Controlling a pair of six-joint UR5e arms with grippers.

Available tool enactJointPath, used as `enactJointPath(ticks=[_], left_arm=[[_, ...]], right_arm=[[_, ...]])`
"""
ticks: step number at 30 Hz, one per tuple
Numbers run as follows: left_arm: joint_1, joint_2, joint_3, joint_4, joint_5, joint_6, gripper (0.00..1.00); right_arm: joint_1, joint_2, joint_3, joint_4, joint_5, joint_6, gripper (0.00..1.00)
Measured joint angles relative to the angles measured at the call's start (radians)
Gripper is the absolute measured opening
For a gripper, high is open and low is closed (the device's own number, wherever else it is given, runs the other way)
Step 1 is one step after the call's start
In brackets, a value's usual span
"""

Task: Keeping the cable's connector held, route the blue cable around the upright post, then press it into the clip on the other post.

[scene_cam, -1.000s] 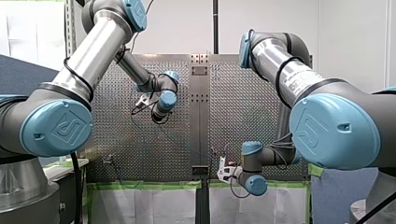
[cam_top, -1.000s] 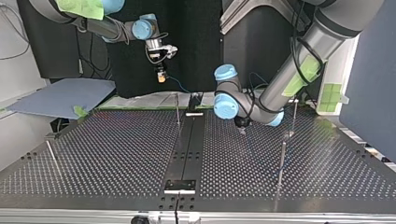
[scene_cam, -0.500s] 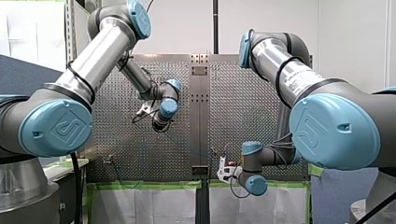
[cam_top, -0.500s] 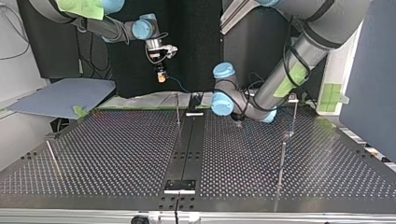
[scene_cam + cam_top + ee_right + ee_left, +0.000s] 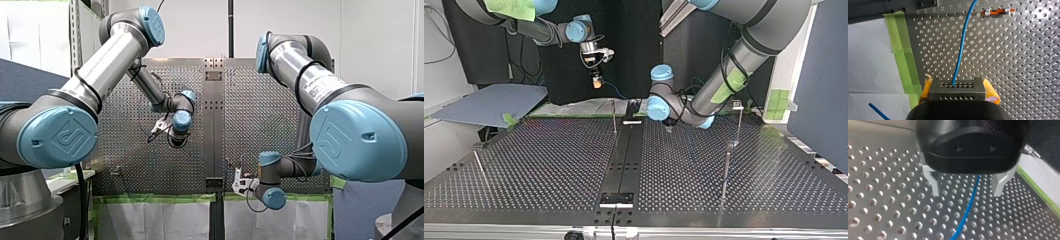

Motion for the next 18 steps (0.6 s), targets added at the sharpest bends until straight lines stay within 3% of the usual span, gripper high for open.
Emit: enactJointPath(ticks=[8, 18], left_arm=[[-0.004, -0.021, 0.0, 0.001, 0.015, -0.012, 1.0], [-0.017, -0.055, 0.0, 0.032, -0.024, -0.008, 1.0]], right_arm=[[0.002, 0.0, 0.0, -0.001, -0.001, 0.0, 0.0], [0.002, 0.0, 0.0, 0.0, -0.003, 0.0, 0.0]])
